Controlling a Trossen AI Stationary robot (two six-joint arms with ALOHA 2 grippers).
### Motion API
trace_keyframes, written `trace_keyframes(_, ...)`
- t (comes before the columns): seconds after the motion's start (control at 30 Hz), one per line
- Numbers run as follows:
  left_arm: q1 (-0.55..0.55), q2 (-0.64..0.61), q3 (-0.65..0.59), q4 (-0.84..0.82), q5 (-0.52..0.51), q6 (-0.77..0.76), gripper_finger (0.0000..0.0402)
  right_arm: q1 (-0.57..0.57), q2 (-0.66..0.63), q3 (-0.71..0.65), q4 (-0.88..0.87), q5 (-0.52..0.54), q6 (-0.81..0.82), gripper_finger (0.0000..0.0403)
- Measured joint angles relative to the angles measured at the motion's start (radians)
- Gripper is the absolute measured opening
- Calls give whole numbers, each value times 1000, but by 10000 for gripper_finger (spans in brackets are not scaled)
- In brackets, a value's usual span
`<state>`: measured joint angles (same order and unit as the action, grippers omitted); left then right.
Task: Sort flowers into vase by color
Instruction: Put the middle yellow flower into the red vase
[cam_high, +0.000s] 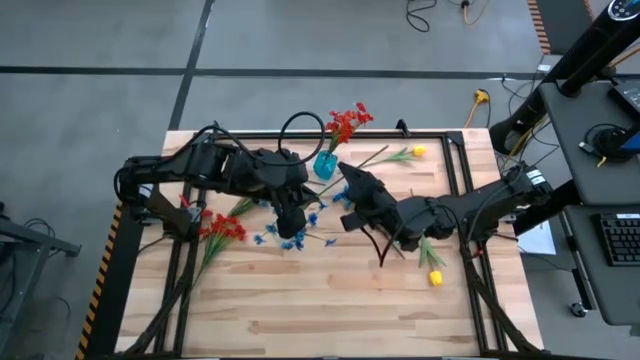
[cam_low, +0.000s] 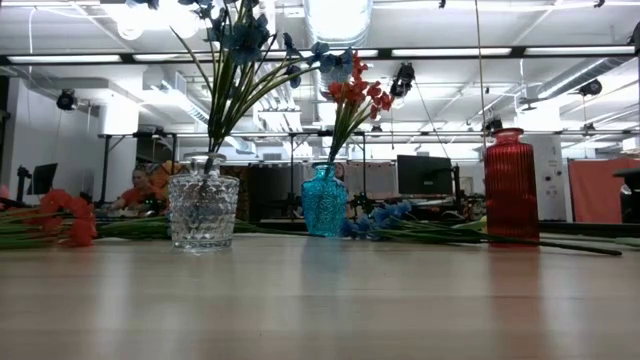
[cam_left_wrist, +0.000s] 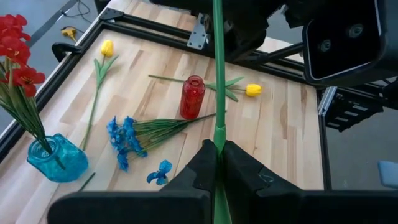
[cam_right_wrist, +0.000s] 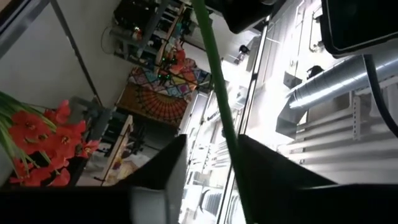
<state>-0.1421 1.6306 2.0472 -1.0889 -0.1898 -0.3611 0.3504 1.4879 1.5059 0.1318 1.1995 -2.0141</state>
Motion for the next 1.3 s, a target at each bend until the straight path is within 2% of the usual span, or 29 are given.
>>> trace_keyframes(0.23, 0, 0, 0, 2, -4, 19, 21, 0, 0, 0, -34, 13, -9, 19)
trace_keyframes(0.37, 0, -1, 0, 7, -8, 54, 40, 0, 1, 0, -50, 22, -5, 11)
trace_keyframes(0.53, 0, -17, 9, 15, -9, 112, 90, 0, 0, -1, -50, 34, -2, 9)
trace_keyframes(0.7, 0, -28, 90, -12, -10, 199, 150, 0, -7, -1, -48, 47, 10, 9)
trace_keyframes(0.8, -10, -29, 164, -58, -13, 230, 175, -2, -32, -2, -48, 77, 80, 9)
trace_keyframes(0.93, -40, -32, 252, -85, -30, 264, 184, -2, -106, -2, -52, 82, 271, 9)
trace_keyframes(1.07, -106, -32, 304, -90, -154, 325, 185, -2, -214, -2, -117, 20, 574, 9)
trace_keyframes(1.13, -147, -32, 310, -91, -208, 357, 185, -6, -278, -2, -240, -49, 798, 9)
trace_keyframes(1.3, -248, -36, 272, -98, -310, 403, 185, -42, -419, -11, -541, -337, 1371, 9)
